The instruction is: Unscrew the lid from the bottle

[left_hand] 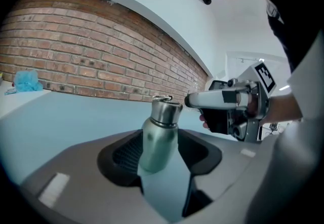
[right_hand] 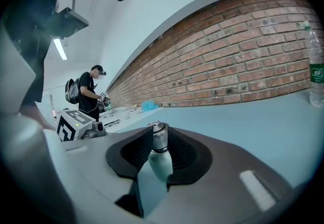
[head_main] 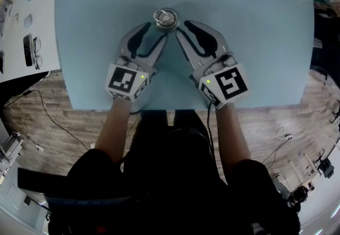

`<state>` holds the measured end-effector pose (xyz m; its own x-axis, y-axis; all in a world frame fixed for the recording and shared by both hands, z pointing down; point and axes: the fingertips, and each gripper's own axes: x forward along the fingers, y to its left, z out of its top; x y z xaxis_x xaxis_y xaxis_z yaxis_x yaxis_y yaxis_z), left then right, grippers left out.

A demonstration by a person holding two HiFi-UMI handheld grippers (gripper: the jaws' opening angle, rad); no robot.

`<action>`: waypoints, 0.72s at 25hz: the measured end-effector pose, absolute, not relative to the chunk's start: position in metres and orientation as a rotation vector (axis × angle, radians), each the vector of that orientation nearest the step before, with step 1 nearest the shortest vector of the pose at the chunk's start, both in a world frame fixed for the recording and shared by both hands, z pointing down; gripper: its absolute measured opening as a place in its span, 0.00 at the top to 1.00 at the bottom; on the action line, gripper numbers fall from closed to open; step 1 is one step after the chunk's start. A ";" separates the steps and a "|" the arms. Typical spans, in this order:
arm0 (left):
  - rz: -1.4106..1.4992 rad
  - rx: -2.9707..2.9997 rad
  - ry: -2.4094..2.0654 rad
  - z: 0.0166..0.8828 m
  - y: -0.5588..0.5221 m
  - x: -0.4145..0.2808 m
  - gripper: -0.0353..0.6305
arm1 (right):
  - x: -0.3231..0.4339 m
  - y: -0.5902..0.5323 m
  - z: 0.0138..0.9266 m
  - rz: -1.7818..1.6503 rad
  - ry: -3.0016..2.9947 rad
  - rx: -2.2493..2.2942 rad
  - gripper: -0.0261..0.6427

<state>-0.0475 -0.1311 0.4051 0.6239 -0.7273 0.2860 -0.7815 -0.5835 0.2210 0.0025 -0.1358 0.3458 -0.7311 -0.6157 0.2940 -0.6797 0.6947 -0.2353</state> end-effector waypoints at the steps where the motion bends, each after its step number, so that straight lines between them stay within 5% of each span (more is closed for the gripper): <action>1: 0.236 2.524 -1.215 0.405 -0.131 -0.048 0.63 | 0.003 -0.136 0.346 0.493 -2.712 1.048 0.82; 18: 0.253 2.522 -1.215 0.411 -0.133 -0.046 0.60 | 0.005 -0.138 0.346 0.491 -2.714 1.058 0.82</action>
